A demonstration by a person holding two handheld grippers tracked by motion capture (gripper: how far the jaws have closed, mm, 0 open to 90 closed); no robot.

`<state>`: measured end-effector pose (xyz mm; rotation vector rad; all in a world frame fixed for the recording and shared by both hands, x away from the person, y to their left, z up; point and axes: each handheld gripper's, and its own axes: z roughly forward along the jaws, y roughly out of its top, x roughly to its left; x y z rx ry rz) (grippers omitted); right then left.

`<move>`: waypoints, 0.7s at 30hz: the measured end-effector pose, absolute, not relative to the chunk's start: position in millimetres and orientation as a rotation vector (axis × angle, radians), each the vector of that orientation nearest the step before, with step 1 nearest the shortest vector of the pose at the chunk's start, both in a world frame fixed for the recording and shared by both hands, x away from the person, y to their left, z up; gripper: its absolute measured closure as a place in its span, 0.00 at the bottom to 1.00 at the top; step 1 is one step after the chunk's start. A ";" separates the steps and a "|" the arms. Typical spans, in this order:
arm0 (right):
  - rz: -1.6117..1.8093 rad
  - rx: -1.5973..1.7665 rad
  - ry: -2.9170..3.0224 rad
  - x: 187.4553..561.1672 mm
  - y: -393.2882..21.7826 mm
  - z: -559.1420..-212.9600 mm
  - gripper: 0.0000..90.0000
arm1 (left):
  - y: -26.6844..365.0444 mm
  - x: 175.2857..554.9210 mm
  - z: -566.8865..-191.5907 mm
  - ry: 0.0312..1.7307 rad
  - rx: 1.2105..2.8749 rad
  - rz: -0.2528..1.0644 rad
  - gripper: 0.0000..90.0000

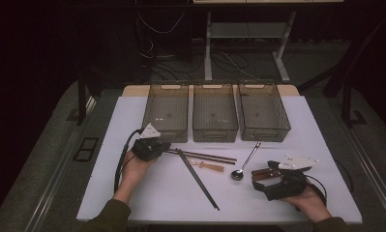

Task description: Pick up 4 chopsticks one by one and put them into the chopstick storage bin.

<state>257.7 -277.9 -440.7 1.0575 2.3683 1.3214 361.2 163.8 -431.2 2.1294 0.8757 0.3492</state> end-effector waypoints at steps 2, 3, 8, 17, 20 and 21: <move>1.323 1.060 2.368 257.7 -278.0 -440.7 0.02 | 163.3 364.8 -432.8 0.880 2.135 0.348 0.98; 1.321 1.065 2.369 257.5 -278.1 -440.6 0.02 | 162.4 366.3 -434.0 0.883 2.140 0.353 0.98; 1.323 1.062 2.370 257.3 -278.1 -440.6 0.02 | 159.0 371.3 -437.7 0.885 2.170 0.357 0.98; 1.327 1.060 2.366 257.5 -278.6 -440.3 0.02 | 156.4 377.2 -441.5 0.883 2.182 0.381 0.98; 1.326 1.059 2.365 257.4 -278.8 -440.4 0.02 | 155.1 379.0 -442.8 0.884 2.190 0.375 0.99; 1.326 1.060 2.366 257.2 -278.7 -440.3 0.02 | 154.4 379.3 -443.4 0.887 2.194 0.371 0.98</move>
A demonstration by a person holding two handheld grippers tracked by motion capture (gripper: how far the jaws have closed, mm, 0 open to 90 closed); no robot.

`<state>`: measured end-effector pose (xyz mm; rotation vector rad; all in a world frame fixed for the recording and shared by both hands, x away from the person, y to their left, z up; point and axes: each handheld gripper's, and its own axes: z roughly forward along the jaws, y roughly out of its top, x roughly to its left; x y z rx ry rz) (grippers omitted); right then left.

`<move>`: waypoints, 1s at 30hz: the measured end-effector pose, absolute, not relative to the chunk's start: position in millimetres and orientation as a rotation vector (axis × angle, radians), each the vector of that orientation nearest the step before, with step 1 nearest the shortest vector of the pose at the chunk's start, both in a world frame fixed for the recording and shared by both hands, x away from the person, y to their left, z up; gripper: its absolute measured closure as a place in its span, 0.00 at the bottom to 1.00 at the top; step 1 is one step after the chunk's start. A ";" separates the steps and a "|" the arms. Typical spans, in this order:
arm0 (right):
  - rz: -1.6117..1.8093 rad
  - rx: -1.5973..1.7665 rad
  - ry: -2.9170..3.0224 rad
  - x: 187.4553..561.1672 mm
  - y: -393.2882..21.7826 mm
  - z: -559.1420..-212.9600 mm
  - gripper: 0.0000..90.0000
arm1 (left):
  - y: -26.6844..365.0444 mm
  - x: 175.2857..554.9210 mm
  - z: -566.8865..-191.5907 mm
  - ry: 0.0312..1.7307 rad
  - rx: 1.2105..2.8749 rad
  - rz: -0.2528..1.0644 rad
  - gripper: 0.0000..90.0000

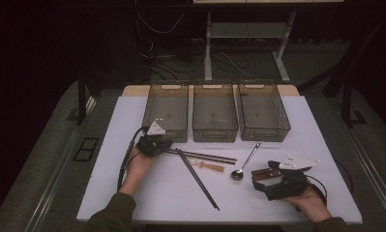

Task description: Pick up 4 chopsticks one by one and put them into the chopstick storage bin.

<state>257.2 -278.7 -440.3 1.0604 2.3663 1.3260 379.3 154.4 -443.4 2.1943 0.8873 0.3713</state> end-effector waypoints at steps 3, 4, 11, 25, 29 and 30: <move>1.327 1.059 2.366 257.1 -278.8 -440.3 0.02 | 153.5 379.7 -445.7 0.892 2.214 0.365 0.99; 1.328 1.059 2.364 257.0 -278.9 -440.2 0.02 | 153.9 380.1 -446.2 0.891 2.218 0.365 0.98; 1.328 1.057 2.362 256.9 -279.1 -440.0 0.02 | 157.4 380.3 -446.2 0.896 2.227 0.344 0.99; 1.330 1.061 2.361 256.4 -279.6 -439.4 0.02 | 161.3 374.7 -444.4 0.879 2.260 0.330 0.99; 1.332 1.066 2.360 256.1 -279.7 -439.3 0.02 | 162.7 372.6 -443.6 0.876 2.269 0.317 0.99; 1.332 1.067 2.360 256.1 -279.7 -439.2 0.02 | 162.8 371.7 -443.5 0.882 2.268 0.314 0.99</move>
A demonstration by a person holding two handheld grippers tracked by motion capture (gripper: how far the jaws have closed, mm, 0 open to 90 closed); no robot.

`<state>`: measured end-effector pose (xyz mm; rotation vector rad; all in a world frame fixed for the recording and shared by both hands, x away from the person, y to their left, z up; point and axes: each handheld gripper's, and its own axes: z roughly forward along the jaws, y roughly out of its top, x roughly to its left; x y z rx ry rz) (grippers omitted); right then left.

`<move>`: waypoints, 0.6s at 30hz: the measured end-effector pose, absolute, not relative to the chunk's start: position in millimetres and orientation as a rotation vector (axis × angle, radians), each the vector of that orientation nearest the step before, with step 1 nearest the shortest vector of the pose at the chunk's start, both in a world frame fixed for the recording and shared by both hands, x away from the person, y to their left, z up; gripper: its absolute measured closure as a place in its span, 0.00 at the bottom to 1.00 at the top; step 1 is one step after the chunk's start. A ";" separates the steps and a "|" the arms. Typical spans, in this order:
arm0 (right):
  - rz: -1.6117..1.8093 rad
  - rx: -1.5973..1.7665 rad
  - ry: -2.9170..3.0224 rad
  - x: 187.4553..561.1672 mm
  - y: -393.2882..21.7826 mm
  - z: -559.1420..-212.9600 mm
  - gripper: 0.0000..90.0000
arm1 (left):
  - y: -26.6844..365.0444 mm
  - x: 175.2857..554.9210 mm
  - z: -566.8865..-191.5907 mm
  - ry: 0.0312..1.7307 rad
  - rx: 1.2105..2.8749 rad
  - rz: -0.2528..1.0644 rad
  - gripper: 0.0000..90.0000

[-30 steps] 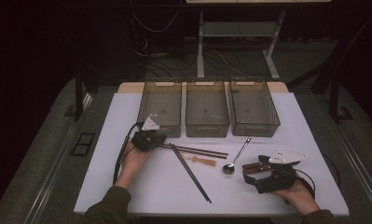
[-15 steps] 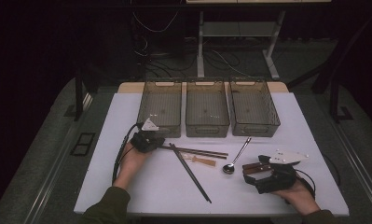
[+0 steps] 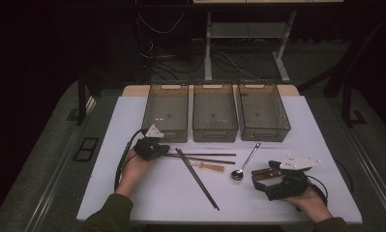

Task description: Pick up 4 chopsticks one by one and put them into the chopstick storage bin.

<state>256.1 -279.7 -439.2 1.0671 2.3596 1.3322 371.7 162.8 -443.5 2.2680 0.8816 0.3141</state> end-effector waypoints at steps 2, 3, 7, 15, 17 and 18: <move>1.332 1.066 2.359 256.0 -279.8 -439.1 0.02 | 163.3 370.5 -443.7 0.885 2.264 0.307 0.99; 1.332 1.067 2.359 256.0 -279.8 -439.1 0.02 | 163.4 369.8 -443.5 0.888 2.263 0.303 0.99; 1.331 1.068 2.357 255.9 -280.0 -438.9 0.02 | 164.5 368.3 -442.6 0.870 2.277 0.295 0.99; 1.331 1.070 2.356 255.7 -280.7 -438.6 0.02 | 165.5 362.4 -440.0 0.858 2.287 0.262 0.99; 1.331 1.069 2.356 255.7 -280.7 -438.6 0.02 | 166.0 360.8 -439.3 0.859 2.288 0.252 0.99; 1.330 1.069 2.356 255.7 -280.8 -438.5 0.02 | 166.3 360.0 -438.8 0.857 2.290 0.249 0.99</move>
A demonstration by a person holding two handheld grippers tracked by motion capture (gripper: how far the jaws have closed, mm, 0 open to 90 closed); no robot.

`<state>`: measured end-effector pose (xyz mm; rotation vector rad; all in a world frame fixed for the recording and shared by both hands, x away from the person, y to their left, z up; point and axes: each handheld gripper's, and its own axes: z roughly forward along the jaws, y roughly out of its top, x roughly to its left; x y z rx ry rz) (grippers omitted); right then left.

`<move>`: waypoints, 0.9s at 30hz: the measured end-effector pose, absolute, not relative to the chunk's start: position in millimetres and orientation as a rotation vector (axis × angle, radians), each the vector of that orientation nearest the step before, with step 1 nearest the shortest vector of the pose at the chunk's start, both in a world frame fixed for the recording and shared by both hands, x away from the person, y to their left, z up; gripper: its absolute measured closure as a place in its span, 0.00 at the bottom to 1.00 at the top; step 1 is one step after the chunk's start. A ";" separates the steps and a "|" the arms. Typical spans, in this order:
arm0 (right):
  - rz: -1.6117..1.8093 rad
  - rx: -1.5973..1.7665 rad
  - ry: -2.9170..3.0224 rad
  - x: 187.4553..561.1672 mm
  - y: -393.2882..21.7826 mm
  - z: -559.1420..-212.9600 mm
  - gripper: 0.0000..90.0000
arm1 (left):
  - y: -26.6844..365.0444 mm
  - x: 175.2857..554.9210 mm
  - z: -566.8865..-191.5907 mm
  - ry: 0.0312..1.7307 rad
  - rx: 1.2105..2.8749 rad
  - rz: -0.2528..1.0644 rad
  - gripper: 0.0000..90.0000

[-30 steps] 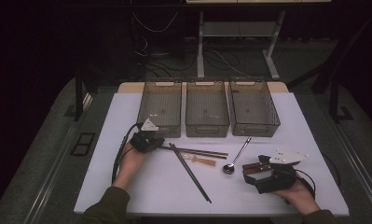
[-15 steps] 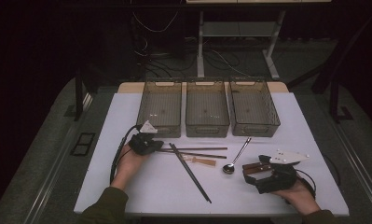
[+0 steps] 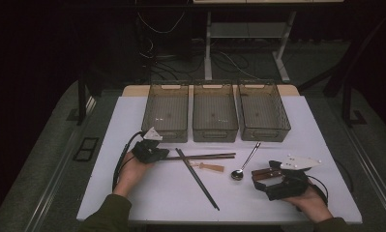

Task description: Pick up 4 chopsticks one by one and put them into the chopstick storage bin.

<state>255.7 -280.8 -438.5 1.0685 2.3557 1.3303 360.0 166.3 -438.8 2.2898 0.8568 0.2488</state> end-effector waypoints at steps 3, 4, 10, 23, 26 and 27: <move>1.331 1.064 2.354 255.8 -281.3 -438.5 0.02 | 167.4 357.8 -437.8 0.858 2.289 0.239 0.99; 1.330 1.065 2.354 255.8 -281.4 -438.5 0.02 | 168.0 357.4 -437.2 0.854 2.294 0.236 0.99; 1.332 1.070 2.353 255.3 -281.5 -438.2 0.02 | 168.7 354.3 -436.5 0.849 2.300 0.207 0.99; 1.334 1.071 2.349 255.1 -282.1 -438.0 0.02 | 166.0 346.0 -434.2 0.835 2.317 0.161 0.99; 1.334 1.073 2.348 255.1 -282.2 -438.0 0.02 | 164.6 343.6 -433.6 0.832 2.320 0.152 0.99; 1.334 1.073 2.348 255.1 -282.2 -438.0 0.02 | 164.3 342.7 -433.6 0.829 2.320 0.149 0.99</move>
